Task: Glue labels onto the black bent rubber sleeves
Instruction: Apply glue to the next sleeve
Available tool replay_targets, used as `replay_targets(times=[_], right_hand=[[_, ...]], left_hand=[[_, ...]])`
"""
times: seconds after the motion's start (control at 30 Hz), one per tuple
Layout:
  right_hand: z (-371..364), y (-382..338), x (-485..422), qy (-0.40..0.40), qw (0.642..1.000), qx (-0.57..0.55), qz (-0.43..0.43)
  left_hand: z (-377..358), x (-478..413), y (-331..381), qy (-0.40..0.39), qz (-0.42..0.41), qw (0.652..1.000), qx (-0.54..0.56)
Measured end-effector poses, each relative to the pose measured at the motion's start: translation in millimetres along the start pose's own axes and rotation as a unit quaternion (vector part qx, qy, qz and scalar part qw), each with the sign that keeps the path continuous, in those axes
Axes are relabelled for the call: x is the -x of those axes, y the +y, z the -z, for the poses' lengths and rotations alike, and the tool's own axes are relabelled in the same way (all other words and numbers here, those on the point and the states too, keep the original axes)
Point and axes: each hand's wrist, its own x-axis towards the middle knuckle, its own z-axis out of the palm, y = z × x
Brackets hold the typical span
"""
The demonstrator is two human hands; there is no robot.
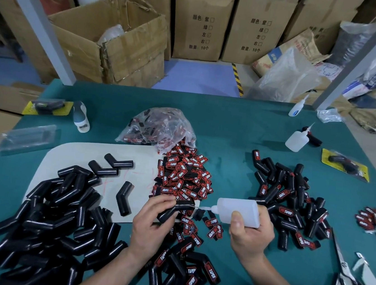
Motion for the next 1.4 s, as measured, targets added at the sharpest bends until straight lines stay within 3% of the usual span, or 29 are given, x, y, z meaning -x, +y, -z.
replay_targets(times=[1.4], right_hand=[[-0.5,-0.6,-5.8,0.003,0.999,0.036,-0.011]], left_hand=[[1.3,-1.3,-2.5,0.021,0.002,1.0,0.01]])
